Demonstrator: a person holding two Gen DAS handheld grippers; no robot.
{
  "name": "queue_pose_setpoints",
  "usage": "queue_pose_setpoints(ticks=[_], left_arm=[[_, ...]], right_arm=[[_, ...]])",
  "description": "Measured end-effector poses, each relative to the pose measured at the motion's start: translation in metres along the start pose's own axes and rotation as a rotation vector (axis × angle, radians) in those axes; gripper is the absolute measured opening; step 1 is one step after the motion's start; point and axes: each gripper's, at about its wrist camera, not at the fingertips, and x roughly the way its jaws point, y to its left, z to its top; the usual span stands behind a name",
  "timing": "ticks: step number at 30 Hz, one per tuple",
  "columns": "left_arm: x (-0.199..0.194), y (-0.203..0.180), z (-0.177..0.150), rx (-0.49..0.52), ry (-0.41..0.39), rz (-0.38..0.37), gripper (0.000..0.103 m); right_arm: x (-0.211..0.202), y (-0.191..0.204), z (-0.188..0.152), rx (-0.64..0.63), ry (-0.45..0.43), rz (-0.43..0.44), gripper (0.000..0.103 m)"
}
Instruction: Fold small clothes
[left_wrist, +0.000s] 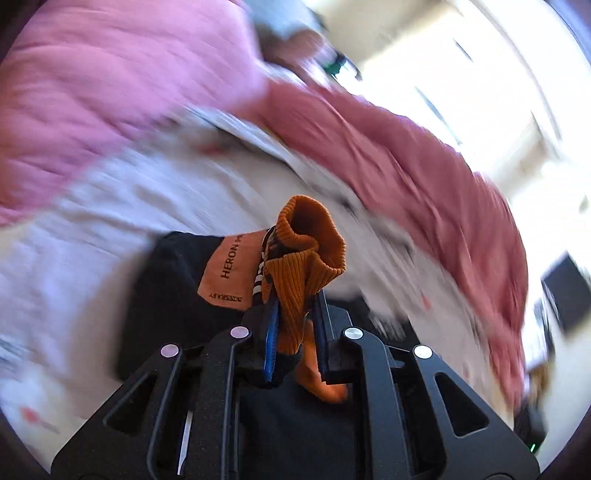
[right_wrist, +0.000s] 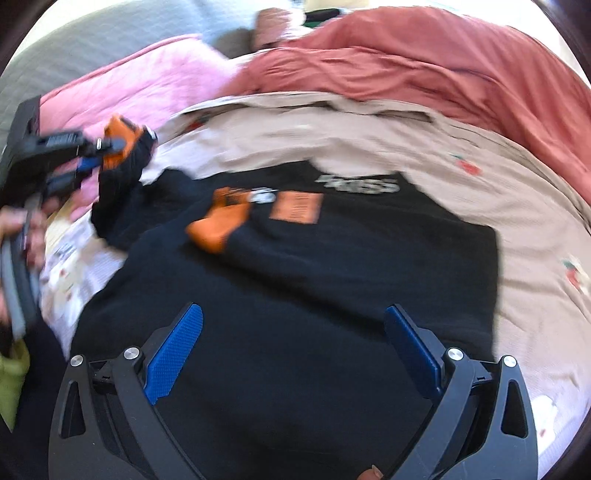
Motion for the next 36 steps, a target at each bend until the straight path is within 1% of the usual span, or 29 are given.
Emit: queue_pose_setpoints(ticks=[1, 3, 6, 7, 8, 10, 11, 12, 13, 14, 15, 17, 18, 19, 21, 24, 25, 28, 30, 31, 32, 33, 34, 35, 36], left_arm=[[0.015, -0.014, -0.013, 0.031, 0.051, -0.021, 0.01], [0.038, -0.031, -0.036, 0.093, 0.129, -0.036, 0.01], [0.066, -0.042, -0.061, 0.168, 0.239, -0.043, 0.011], [0.072, -0.045, -0.067, 0.192, 0.265, -0.044, 0.012], [0.073, -0.044, -0.069, 0.202, 0.27, -0.042, 0.013], [0.08, -0.047, -0.072, 0.221, 0.31, -0.074, 0.03], [0.078, -0.048, -0.073, 0.218, 0.315, -0.1, 0.034], [0.084, -0.049, -0.067, 0.211, 0.329, -0.128, 0.045], [0.088, -0.052, -0.063, 0.2, 0.347, -0.165, 0.05], [0.085, -0.053, -0.066, 0.188, 0.363, -0.198, 0.054], [0.081, -0.057, -0.065, 0.184, 0.38, -0.227, 0.06], [0.073, -0.065, -0.06, 0.208, 0.362, -0.244, 0.061], [0.063, -0.066, -0.052, 0.237, 0.31, -0.21, 0.061], [0.054, -0.063, -0.044, 0.26, 0.254, -0.157, 0.061], [0.044, -0.053, -0.028, 0.284, 0.17, -0.04, 0.061], [0.038, -0.026, -0.007, 0.272, 0.103, 0.121, 0.061], [0.037, -0.016, -0.002, 0.264, 0.088, 0.164, 0.061], [0.039, 0.003, 0.008, 0.24, 0.088, 0.226, 0.061], [0.039, 0.015, 0.011, 0.201, 0.097, 0.231, 0.061], [0.039, 0.019, 0.012, 0.186, 0.101, 0.228, 0.064], [0.04, 0.018, 0.013, 0.181, 0.101, 0.227, 0.065], [0.04, 0.018, 0.014, 0.182, 0.097, 0.224, 0.067], [0.039, 0.019, 0.015, 0.184, 0.094, 0.219, 0.067], [0.04, 0.016, 0.015, 0.186, 0.088, 0.211, 0.067], [0.039, 0.014, 0.016, 0.187, 0.078, 0.202, 0.067]], right_arm=[[-0.001, -0.008, -0.001, 0.017, -0.003, -0.012, 0.098], [-0.005, -0.029, -0.002, 0.06, -0.01, -0.046, 0.098], [-0.006, -0.049, -0.005, 0.108, -0.009, -0.077, 0.098], [-0.006, -0.054, -0.006, 0.121, -0.009, -0.084, 0.098], [-0.006, -0.058, -0.006, 0.13, -0.009, -0.088, 0.098], [-0.005, -0.062, -0.005, 0.142, -0.007, -0.093, 0.098], [-0.005, -0.063, -0.006, 0.146, -0.007, -0.092, 0.098], [-0.005, -0.062, -0.005, 0.15, -0.007, -0.088, 0.098], [-0.004, -0.061, -0.004, 0.153, -0.007, -0.085, 0.098], [-0.004, -0.059, -0.003, 0.159, -0.007, -0.076, 0.098], [-0.003, -0.058, -0.002, 0.164, -0.007, -0.067, 0.098], [-0.001, -0.053, 0.001, 0.177, -0.005, -0.043, 0.098], [0.0, -0.05, 0.003, 0.183, -0.004, -0.029, 0.098], [0.004, -0.044, 0.006, 0.195, 0.002, 0.004, 0.098], [0.015, -0.032, 0.014, 0.204, 0.016, 0.064, 0.098], [0.037, -0.003, 0.027, 0.192, 0.042, 0.149, 0.098], [0.046, 0.007, 0.032, 0.183, 0.05, 0.166, 0.098], [0.069, 0.022, 0.043, 0.182, 0.064, 0.186, 0.098], [0.091, 0.027, 0.05, 0.223, 0.099, 0.183, 0.097], [0.098, 0.026, 0.052, 0.24, 0.107, 0.185, 0.096], [0.107, 0.027, 0.054, 0.263, 0.12, 0.184, 0.086], [0.111, 0.028, 0.055, 0.273, 0.127, 0.188, 0.072], [0.117, 0.031, 0.057, 0.278, 0.134, 0.201, 0.065], [0.119, 0.034, 0.058, 0.274, 0.139, 0.214, 0.055], [0.12, 0.037, 0.059, 0.267, 0.14, 0.229, 0.039]])
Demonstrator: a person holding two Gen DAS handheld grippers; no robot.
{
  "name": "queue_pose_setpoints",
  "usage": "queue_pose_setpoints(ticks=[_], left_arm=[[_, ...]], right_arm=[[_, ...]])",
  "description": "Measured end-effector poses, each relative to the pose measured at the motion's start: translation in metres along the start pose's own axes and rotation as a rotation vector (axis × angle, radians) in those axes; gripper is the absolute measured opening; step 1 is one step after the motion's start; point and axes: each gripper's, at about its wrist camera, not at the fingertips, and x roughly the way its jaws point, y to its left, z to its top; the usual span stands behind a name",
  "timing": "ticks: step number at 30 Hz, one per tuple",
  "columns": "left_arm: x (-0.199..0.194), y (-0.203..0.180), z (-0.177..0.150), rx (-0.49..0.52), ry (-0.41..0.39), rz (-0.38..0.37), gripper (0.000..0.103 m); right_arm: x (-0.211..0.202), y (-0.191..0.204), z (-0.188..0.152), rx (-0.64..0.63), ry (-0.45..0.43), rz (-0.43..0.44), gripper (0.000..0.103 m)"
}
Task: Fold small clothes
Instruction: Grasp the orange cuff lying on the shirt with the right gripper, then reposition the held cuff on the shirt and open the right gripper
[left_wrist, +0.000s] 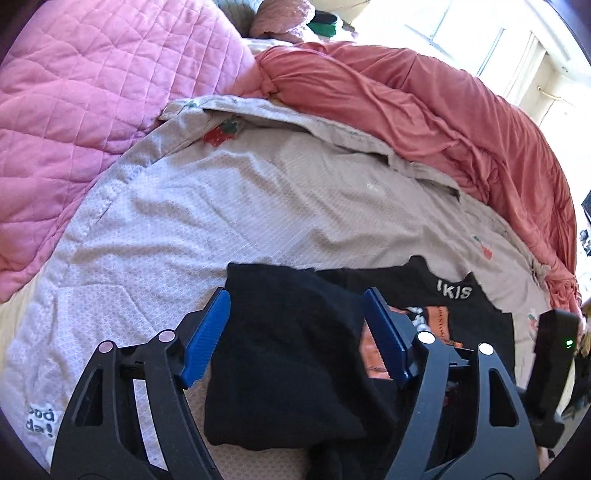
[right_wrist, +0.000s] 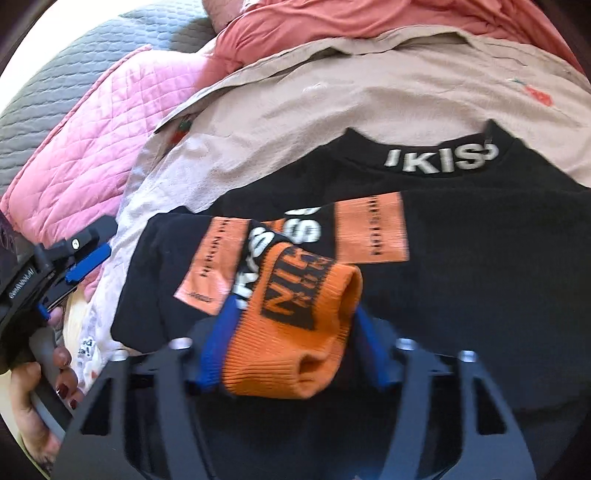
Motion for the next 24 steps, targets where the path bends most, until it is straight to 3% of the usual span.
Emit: queue_pose_setpoints(ticks=[2, 3, 9, 16, 20, 24], left_arm=[[-0.003, -0.001, 0.001, 0.005, -0.016, -0.006, 0.068], [-0.005, -0.001, 0.002, 0.007, -0.027, -0.005, 0.068], [-0.009, 0.0, 0.005, -0.021, -0.057, -0.05, 0.068], [0.002, -0.014, -0.002, -0.003, -0.032, -0.106, 0.068], [0.016, -0.037, -0.014, 0.045, 0.006, -0.142, 0.068], [0.029, -0.068, -0.032, 0.161, 0.033, -0.164, 0.068]], right_arm=[[-0.005, 0.006, 0.002, -0.027, -0.014, 0.055, 0.019], [-0.012, 0.011, 0.003, -0.049, -0.032, 0.078, 0.016], [-0.08, 0.013, 0.017, -0.116, -0.192, 0.109, 0.014], [-0.154, -0.045, 0.033, -0.133, -0.302, -0.103, 0.011], [-0.165, -0.1, 0.029, -0.054, -0.284, -0.219, 0.005], [-0.156, -0.142, 0.016, 0.014, -0.241, -0.259, 0.005]])
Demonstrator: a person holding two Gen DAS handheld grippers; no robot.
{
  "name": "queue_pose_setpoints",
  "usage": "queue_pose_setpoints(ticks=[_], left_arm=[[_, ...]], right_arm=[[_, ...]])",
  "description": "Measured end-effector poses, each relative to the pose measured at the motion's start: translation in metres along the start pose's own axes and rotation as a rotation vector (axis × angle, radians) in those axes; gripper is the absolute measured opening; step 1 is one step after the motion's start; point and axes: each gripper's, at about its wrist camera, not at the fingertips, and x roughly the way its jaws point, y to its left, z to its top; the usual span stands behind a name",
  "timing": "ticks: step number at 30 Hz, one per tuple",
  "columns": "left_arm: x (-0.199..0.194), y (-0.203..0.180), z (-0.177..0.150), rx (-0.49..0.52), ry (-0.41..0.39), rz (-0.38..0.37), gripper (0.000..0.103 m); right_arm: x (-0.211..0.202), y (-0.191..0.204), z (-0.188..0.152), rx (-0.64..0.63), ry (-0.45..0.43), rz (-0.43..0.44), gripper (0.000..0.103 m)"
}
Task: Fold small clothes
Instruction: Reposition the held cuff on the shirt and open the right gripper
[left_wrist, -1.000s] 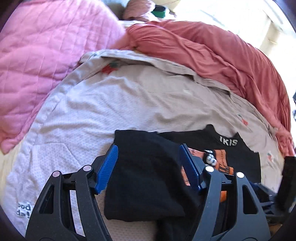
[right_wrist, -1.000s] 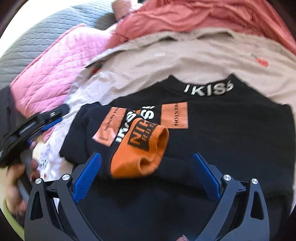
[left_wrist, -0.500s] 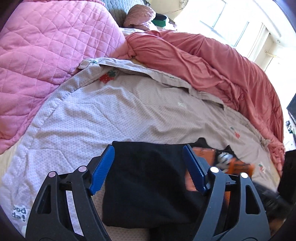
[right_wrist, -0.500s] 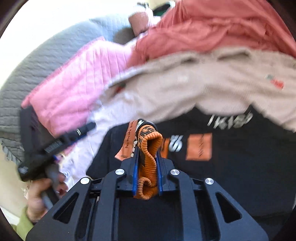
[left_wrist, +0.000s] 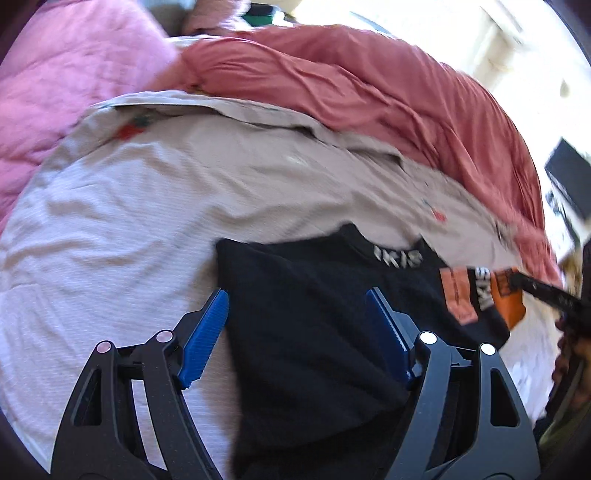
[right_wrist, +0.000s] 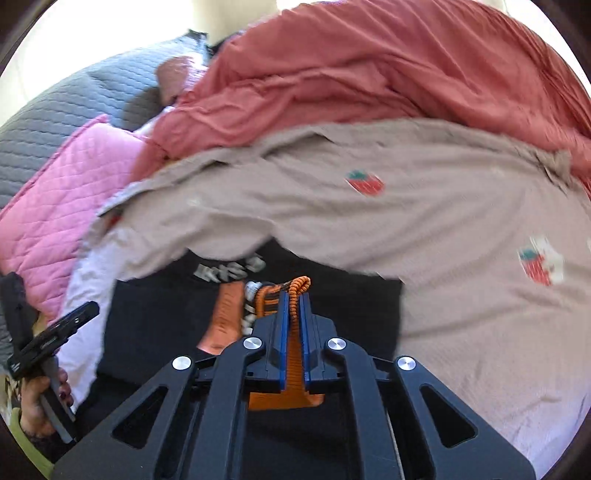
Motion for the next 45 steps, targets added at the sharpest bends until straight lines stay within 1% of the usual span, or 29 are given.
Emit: queue_pose_setpoints(ticks=[3, 5, 6, 7, 8, 10, 11, 12, 13, 15, 17, 18, 19, 20, 21, 23, 25, 27, 30, 33, 34, 36, 37, 39, 41, 43, 45], left_arm=[[0.012, -0.015, -0.01, 0.071, 0.035, -0.008, 0.068], [0.025, -0.018, -0.017, 0.084, 0.088, -0.006, 0.068], [0.031, -0.018, -0.02, 0.085, 0.114, -0.001, 0.068], [0.038, -0.018, -0.025, 0.092, 0.147, 0.013, 0.068], [0.042, -0.018, -0.027, 0.1, 0.16, 0.023, 0.068], [0.045, -0.021, -0.029, 0.123, 0.162, 0.039, 0.069], [0.044, -0.023, -0.029, 0.131, 0.163, 0.042, 0.069], [0.043, -0.024, -0.028, 0.131, 0.161, 0.036, 0.071], [0.044, -0.024, -0.028, 0.129, 0.163, 0.033, 0.071], [0.045, -0.024, -0.027, 0.129, 0.163, 0.032, 0.071], [0.045, -0.024, -0.027, 0.129, 0.162, 0.031, 0.071], [0.043, -0.024, -0.027, 0.127, 0.16, 0.028, 0.071], [0.042, -0.024, -0.027, 0.123, 0.158, 0.024, 0.071], [0.042, -0.024, -0.027, 0.121, 0.158, 0.02, 0.071], [0.04, -0.024, -0.026, 0.118, 0.153, 0.012, 0.071], [0.037, -0.026, -0.025, 0.111, 0.146, -0.005, 0.071], [0.035, -0.027, -0.025, 0.107, 0.143, -0.02, 0.071], [0.037, -0.03, -0.027, 0.12, 0.151, -0.018, 0.071], [0.039, -0.035, -0.029, 0.147, 0.155, -0.021, 0.071], [0.041, -0.041, -0.033, 0.186, 0.164, -0.005, 0.071], [0.043, -0.041, -0.034, 0.196, 0.171, 0.006, 0.071], [0.046, -0.043, -0.037, 0.219, 0.184, 0.024, 0.071], [0.046, -0.043, -0.037, 0.224, 0.183, 0.029, 0.071], [0.042, -0.044, -0.034, 0.227, 0.167, 0.048, 0.071], [0.036, -0.046, -0.031, 0.227, 0.141, 0.06, 0.071], [0.029, -0.047, -0.027, 0.214, 0.123, 0.044, 0.071], [0.025, -0.053, -0.027, 0.216, 0.122, 0.03, 0.071]], right_arm=[[0.006, -0.008, -0.017, 0.021, 0.028, -0.006, 0.005], [0.011, -0.013, -0.026, 0.032, 0.042, -0.033, 0.006], [0.012, -0.015, -0.03, 0.035, 0.049, -0.059, 0.008], [0.013, -0.019, -0.033, 0.05, 0.054, -0.067, 0.009], [0.014, -0.021, -0.034, 0.07, 0.055, -0.062, 0.011], [0.014, -0.03, -0.037, 0.129, 0.038, -0.027, 0.027], [0.014, -0.036, -0.039, 0.167, 0.029, 0.008, 0.045], [0.016, -0.039, -0.039, 0.189, 0.035, 0.035, 0.055], [0.022, -0.042, -0.04, 0.202, 0.044, 0.041, 0.056], [0.032, -0.04, -0.04, 0.19, 0.07, 0.027, 0.056], [0.041, -0.038, -0.041, 0.187, 0.092, 0.054, 0.054], [0.048, -0.035, -0.043, 0.177, 0.109, 0.069, 0.044], [0.054, -0.031, -0.045, 0.162, 0.134, 0.077, 0.036], [0.057, -0.028, -0.047, 0.154, 0.142, 0.078, 0.023], [0.056, -0.023, -0.046, 0.131, 0.137, 0.072, 0.007], [0.046, -0.015, -0.042, 0.082, 0.1, 0.063, 0.007], [0.03, -0.012, -0.035, 0.034, 0.042, 0.034, 0.007], [0.024, -0.012, -0.029, -0.005, 0.014, 0.011, 0.007], [0.03, -0.014, -0.025, -0.049, 0.035, -0.056, 0.007], [0.051, -0.017, -0.034, -0.087, 0.095, -0.134, 0.008], [0.058, -0.017, -0.04, -0.093, 0.107, -0.147, 0.009], [0.062, -0.017, -0.045, -0.106, 0.099, -0.162, 0.009], [0.059, -0.015, -0.044, -0.1, 0.091, -0.173, 0.011], [0.048, -0.013, -0.043, -0.079, 0.068, -0.197, 0.031], [0.028, -0.009, -0.044, -0.082, 0.008, -0.219, 0.041], [0.012, 0.0, -0.049, -0.105, -0.03, -0.18, 0.041], [0.006, 0.013, -0.053, -0.154, -0.049, -0.148, 0.041]])
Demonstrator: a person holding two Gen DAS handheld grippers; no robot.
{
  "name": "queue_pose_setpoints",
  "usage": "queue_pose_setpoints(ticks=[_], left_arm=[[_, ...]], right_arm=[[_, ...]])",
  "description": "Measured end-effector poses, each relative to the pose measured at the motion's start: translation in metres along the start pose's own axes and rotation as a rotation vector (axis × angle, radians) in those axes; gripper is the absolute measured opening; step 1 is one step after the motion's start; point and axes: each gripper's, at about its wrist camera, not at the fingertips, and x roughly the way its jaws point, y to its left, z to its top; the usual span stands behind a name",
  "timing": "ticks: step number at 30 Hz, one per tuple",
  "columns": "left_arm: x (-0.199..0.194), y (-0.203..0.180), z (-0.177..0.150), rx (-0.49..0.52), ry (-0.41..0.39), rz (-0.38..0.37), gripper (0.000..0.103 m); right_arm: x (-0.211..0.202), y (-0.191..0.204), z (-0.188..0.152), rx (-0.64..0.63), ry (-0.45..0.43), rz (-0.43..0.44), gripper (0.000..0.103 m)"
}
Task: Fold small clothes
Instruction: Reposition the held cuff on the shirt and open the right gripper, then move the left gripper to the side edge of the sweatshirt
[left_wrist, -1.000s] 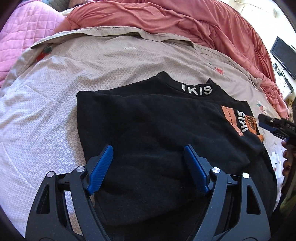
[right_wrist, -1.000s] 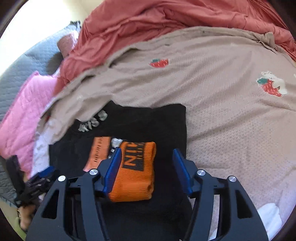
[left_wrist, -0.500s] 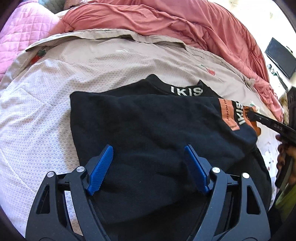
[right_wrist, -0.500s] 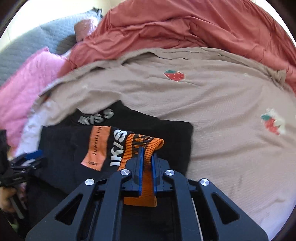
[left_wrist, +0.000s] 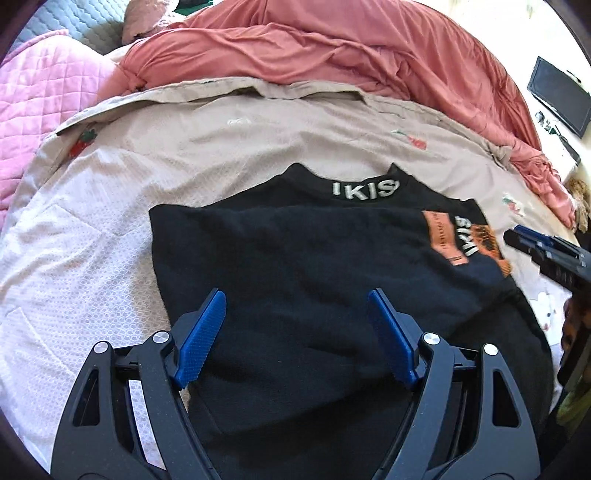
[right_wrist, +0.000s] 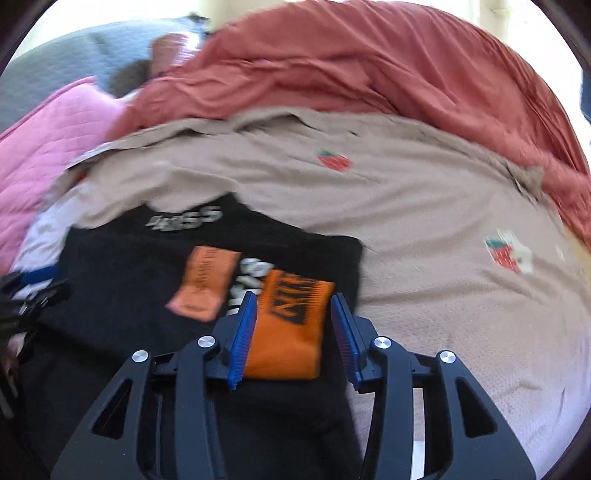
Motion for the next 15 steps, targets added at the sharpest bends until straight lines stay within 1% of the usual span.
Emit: queue_pose_setpoints(ticks=[1, 3, 4, 5, 6, 7, 9, 13, 15], left_arm=[[0.0, -0.003, -0.001, 0.004, 0.007, -0.007, 0.071], [0.006, -0.01, -0.005, 0.029, 0.04, -0.008, 0.071], [0.01, -0.013, -0.008, 0.047, 0.063, 0.008, 0.071], [0.015, -0.015, -0.011, 0.067, 0.08, 0.028, 0.071], [0.019, -0.017, -0.014, 0.091, 0.09, 0.047, 0.072], [0.021, -0.018, -0.016, 0.103, 0.092, 0.052, 0.072], [0.02, -0.017, -0.015, 0.095, 0.09, 0.047, 0.072], [0.018, -0.012, -0.015, 0.081, 0.084, 0.029, 0.073], [0.014, -0.011, -0.013, 0.072, 0.073, 0.02, 0.073]], right_arm=[[-0.002, 0.006, -0.001, -0.023, -0.002, 0.021, 0.041], [0.003, 0.018, -0.005, -0.053, 0.029, 0.057, 0.041], [0.013, 0.021, -0.008, -0.063, 0.068, 0.057, 0.041], [0.021, 0.023, -0.011, -0.068, 0.107, 0.039, 0.041], [0.033, 0.023, -0.016, -0.069, 0.166, 0.023, 0.041], [0.04, 0.02, -0.022, -0.052, 0.191, 0.033, 0.041], [0.043, 0.016, -0.023, -0.031, 0.174, 0.048, 0.041], [0.038, 0.012, -0.02, -0.015, 0.174, 0.069, 0.043], [0.029, 0.01, -0.022, 0.012, 0.164, 0.096, 0.05]])
